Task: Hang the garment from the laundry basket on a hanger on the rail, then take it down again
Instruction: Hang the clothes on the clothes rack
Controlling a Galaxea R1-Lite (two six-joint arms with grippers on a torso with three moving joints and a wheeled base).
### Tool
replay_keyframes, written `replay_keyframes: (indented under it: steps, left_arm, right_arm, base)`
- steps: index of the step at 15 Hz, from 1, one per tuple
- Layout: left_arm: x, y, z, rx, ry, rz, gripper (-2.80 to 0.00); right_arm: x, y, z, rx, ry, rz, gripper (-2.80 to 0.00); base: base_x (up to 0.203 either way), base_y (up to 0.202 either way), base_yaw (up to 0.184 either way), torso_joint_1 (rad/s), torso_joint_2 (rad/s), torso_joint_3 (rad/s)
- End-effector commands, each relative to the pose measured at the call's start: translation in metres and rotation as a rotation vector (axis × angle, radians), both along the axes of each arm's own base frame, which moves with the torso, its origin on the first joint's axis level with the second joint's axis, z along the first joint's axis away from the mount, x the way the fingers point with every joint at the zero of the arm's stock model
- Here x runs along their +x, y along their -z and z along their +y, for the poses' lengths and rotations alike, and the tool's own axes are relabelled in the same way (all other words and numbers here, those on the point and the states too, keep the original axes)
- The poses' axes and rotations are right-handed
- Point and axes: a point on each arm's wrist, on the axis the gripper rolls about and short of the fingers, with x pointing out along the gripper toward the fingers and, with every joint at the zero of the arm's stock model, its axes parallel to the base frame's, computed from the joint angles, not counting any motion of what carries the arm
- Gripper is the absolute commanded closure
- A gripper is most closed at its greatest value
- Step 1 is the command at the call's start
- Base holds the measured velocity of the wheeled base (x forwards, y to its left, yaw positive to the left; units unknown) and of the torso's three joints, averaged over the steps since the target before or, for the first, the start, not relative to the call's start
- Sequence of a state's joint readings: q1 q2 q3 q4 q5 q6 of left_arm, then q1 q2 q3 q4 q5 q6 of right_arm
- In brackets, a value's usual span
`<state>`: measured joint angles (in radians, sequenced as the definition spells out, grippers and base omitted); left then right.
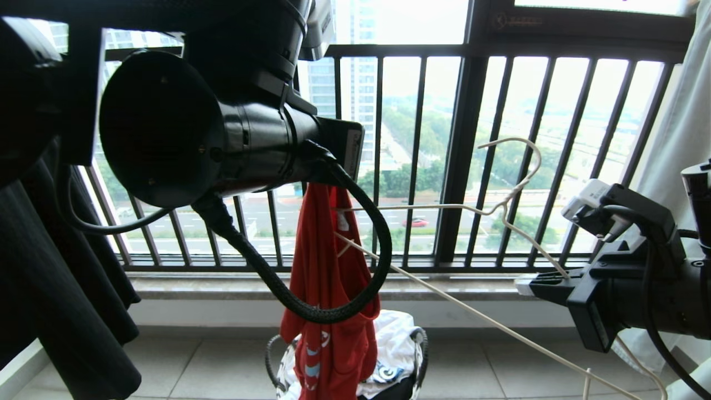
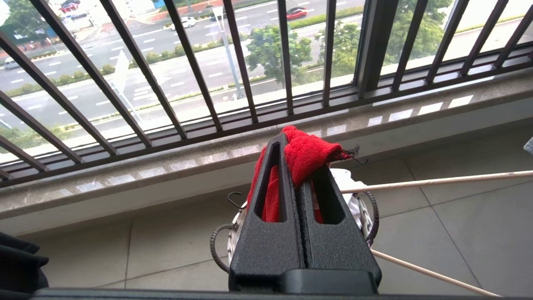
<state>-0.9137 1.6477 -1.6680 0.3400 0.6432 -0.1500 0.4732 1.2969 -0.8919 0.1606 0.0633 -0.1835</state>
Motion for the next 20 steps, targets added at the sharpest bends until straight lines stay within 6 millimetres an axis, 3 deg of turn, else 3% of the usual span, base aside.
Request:
replay_keyframes:
  steps: [1, 5, 13, 20]
  left_arm:
    - [0.006, -0.002, 0.006, 0.015, -0.029, -0.009, 0.0]
    - [0.006, 0.004, -0.001, 0.027, -0.01, 0.005, 0.0]
    - [-0.015, 0.002, -0.02, 0.026, 0.089, -0.003, 0.0]
    - [-0.007, -0.002, -0.024, 0.064, 0.086, -0.027, 0.0]
  right_arm:
    - [-0.004, -0.002, -0.002, 0.005, -0.006, -0.009, 0.0]
    - [-0.002, -0.002, -0.001, 0.015, -0.015, -0.007, 0.0]
    - [0.004, -0.001, 0.004, 0.092, -0.048, -0.005, 0.0]
    - [0.0, -0.001, 0.004, 0.12, -0.106, 0.01, 0.0]
  base:
    - [0.0, 0.0, 0.0, 0.0, 0.0, 0.0]
    - [0.0, 0.0, 0.0, 0.0, 0.0, 0.0]
    - [0.0, 0.0, 0.0, 0.0, 0.0, 0.0]
    - [0.0, 0.0, 0.0, 0.0, 0.0, 0.0]
